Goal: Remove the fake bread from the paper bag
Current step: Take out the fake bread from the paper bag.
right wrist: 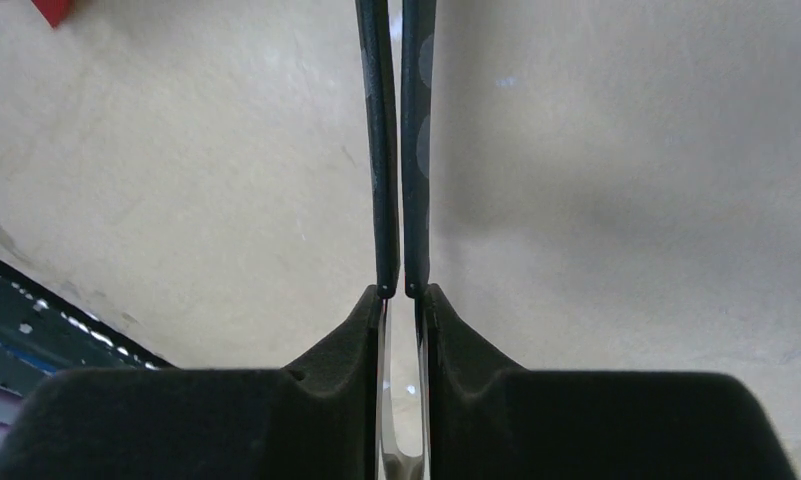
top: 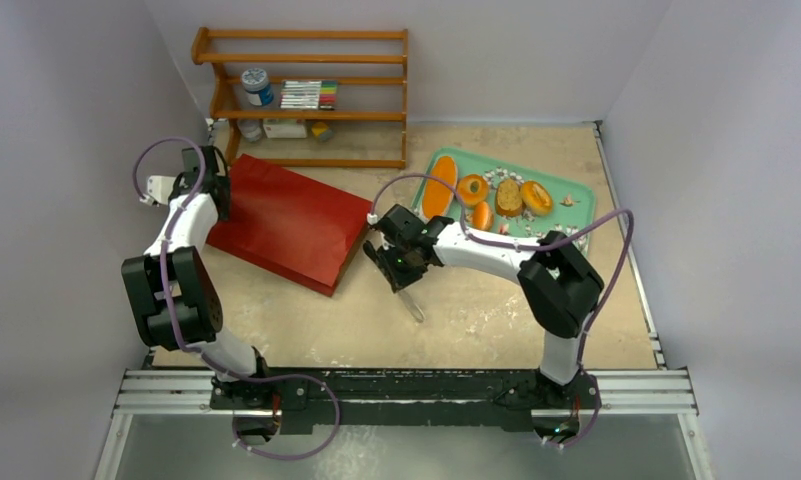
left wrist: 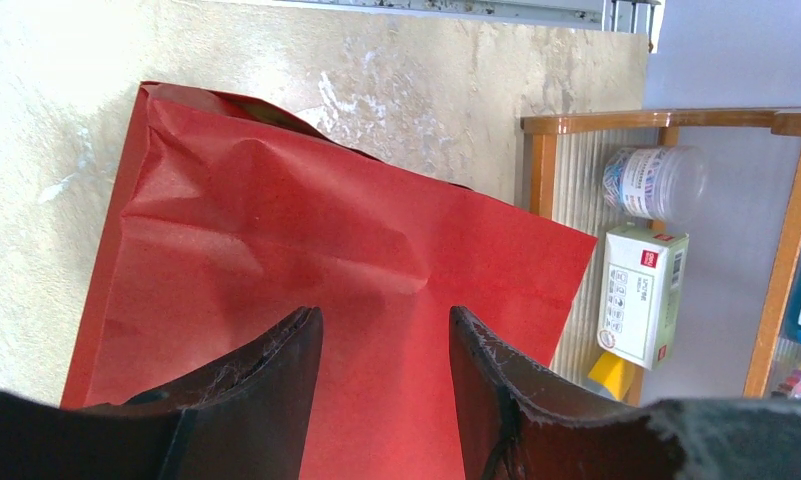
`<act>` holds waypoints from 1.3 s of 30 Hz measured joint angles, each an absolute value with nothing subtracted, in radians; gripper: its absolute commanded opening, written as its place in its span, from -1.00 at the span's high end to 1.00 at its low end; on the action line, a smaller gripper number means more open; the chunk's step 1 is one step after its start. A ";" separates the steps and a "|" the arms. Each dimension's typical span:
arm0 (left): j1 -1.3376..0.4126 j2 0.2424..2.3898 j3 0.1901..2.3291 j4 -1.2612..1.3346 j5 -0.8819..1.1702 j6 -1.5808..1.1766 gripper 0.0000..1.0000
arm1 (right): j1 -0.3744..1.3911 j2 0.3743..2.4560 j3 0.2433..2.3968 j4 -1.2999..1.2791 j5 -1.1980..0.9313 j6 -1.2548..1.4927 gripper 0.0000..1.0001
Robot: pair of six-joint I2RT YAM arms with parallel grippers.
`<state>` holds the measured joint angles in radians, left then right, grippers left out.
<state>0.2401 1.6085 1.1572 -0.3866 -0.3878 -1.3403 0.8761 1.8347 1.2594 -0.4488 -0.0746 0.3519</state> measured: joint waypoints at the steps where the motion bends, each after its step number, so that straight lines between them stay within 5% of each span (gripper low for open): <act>1: 0.239 1.608 1.158 -0.390 -0.392 -1.340 0.02 | 0.876 1.847 1.281 -0.460 -0.075 0.349 0.56; 16: 0.251 1.571 1.161 -0.450 -0.426 -1.341 -0.08 | 0.876 2.096 1.561 -0.490 -0.038 0.301 -0.29; 32: 0.262 1.623 1.295 -0.474 -0.465 -1.243 -0.09 | 0.872 1.905 1.211 -0.138 0.035 0.340 -0.30; 39: 0.262 1.754 1.400 -0.485 -0.503 -1.183 -0.09 | 0.877 1.921 1.177 0.018 0.034 0.373 -0.07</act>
<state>0.2615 1.7538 1.3998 -0.4850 -0.5026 -1.1831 0.8772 1.9205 1.1770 0.0177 0.0341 0.3729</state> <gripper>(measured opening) 0.543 0.576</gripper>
